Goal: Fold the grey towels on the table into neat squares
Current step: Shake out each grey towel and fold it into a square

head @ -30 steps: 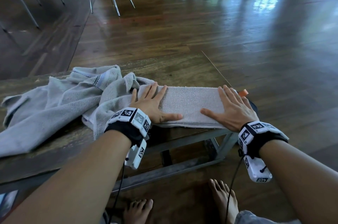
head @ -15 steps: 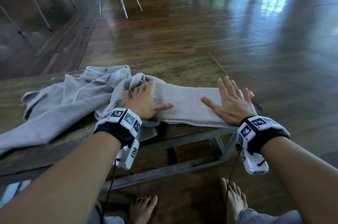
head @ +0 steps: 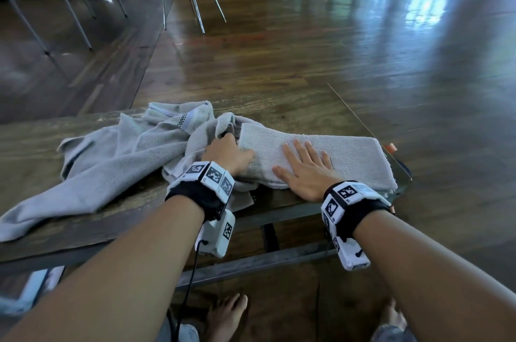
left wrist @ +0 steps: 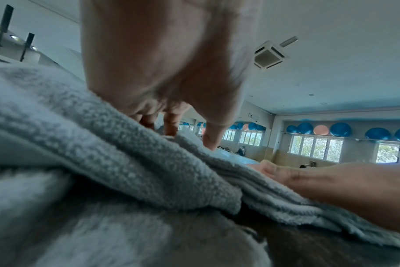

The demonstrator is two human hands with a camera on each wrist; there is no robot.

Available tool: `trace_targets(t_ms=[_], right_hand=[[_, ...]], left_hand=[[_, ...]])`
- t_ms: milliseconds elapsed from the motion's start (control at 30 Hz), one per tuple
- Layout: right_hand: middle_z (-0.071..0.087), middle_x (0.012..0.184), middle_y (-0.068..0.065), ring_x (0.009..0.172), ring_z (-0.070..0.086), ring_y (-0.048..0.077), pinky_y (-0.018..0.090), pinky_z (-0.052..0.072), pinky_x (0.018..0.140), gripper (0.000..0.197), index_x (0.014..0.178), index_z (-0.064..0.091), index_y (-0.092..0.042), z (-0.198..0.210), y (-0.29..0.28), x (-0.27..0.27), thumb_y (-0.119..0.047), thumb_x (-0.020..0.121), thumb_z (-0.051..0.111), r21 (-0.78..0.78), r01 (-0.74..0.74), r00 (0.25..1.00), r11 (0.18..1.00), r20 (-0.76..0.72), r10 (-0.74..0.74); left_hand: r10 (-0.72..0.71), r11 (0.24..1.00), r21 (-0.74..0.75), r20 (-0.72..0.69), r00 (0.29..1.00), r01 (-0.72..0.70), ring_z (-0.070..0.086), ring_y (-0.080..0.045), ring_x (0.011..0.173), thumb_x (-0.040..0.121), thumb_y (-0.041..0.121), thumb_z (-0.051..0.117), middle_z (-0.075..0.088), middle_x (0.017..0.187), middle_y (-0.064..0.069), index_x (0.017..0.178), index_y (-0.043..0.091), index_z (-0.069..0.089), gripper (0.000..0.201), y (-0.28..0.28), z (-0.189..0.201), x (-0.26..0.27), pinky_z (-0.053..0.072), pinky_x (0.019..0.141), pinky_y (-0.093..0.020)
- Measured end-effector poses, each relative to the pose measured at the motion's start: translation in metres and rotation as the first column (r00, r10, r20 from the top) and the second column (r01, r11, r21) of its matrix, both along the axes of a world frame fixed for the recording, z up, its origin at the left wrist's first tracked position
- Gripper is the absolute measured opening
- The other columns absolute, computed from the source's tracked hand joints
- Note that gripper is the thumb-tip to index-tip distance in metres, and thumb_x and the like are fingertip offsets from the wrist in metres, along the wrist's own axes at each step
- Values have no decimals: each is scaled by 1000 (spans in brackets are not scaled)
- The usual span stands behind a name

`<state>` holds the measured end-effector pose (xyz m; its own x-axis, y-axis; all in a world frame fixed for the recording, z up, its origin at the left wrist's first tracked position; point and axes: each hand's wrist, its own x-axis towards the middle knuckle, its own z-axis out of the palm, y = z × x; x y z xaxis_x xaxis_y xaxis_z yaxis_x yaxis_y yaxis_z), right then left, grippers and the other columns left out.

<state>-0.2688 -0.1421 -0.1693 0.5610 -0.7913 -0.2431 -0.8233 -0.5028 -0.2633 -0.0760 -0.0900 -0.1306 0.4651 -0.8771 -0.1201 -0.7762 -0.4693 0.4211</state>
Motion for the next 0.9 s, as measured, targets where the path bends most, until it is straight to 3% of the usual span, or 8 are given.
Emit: trace_targets(t_ms=[100, 233, 400, 533, 633, 700, 767, 900], right_hand=[[-21, 167, -2, 153, -21, 20, 47, -12, 121, 80, 159, -9, -32, 0, 1, -2, -74, 95, 13, -5, -8, 1000, 1000, 3, 8], [-20, 167, -1, 153, -21, 21, 47, -12, 121, 80, 160, -9, -31, 0, 1, -2, -74, 95, 13, -11, -9, 1000, 1000, 7, 9], [-19, 167, -1, 153, -20, 21, 48, -11, 121, 77, 160, -6, -31, 2, -1, 0, -71, 98, 17, 16, -2, 1000, 1000, 21, 1], [-11, 169, 0, 154, -15, 21, 48, -8, 123, 76, 161, 2, -29, 3, -2, -4, -68, 99, 20, 24, 4, 996, 1000, 83, -6], [16, 167, 6, 155, 8, 24, 49, 9, 124, 72, 158, 23, -21, 9, -4, -8, -64, 100, 27, -8, 45, 973, 999, 229, -42], [38, 157, 8, 146, 29, 25, 50, 29, 117, 67, 151, 36, -18, 18, -5, -13, -61, 100, 32, 6, 96, 927, 995, 364, -92], [54, 142, 8, 127, 50, 22, 41, 45, 99, 61, 142, 47, -17, 28, -8, -20, -60, 101, 34, 100, 146, 844, 984, 507, -176], [74, 109, 7, 90, 69, 19, 38, 54, 78, 64, 125, 58, -21, 44, -10, -43, -70, 98, 28, 438, 173, 593, 882, 669, -448]], left_hand=[[-18, 1000, -24, -90, 996, 16, 61, -27, 105, 83, 54, 61, 64, 113, -2, 118, 21, 56, 48, 1, 2, 0, 50, 91, -41], [-6, 997, -75, -226, 974, -11, 58, -26, 118, 85, 46, 68, 64, 125, -2, 122, 18, 59, 48, 0, 7, -1, 39, 109, -46], [-28, 984, -180, -172, 985, -4, 44, -33, 133, 83, 36, 72, 57, 135, -7, 131, 26, 57, 52, -1, 11, -8, 31, 113, -53], [-23, 988, -151, 23, 999, 27, 36, -35, 130, 81, 40, 71, 61, 124, -5, 107, 28, 67, 29, -1, 15, -20, 29, 111, -49], [-43, 967, -243, 127, 991, 74, 49, -32, 115, 79, 33, 66, 63, 103, -2, 86, 18, 69, 17, -2, 22, -26, 41, 98, -42], [-69, 947, -310, 62, 996, 85, 60, -26, 96, 79, 28, 63, 62, 82, 3, 80, 17, 61, 12, -6, 31, -32, 48, 81, -36], [-76, 934, -350, -8, 997, 68, 62, -23, 84, 80, 25, 62, 60, 75, 5, 79, 19, 57, 8, -9, 41, -44, 43, 69, -31], [-241, 885, -434, -111, 964, 171, 65, -23, 95, 84, 25, 68, 69, 99, -3, 100, 15, 61, 20, -16, 57, -81, 53, 84, -37]])
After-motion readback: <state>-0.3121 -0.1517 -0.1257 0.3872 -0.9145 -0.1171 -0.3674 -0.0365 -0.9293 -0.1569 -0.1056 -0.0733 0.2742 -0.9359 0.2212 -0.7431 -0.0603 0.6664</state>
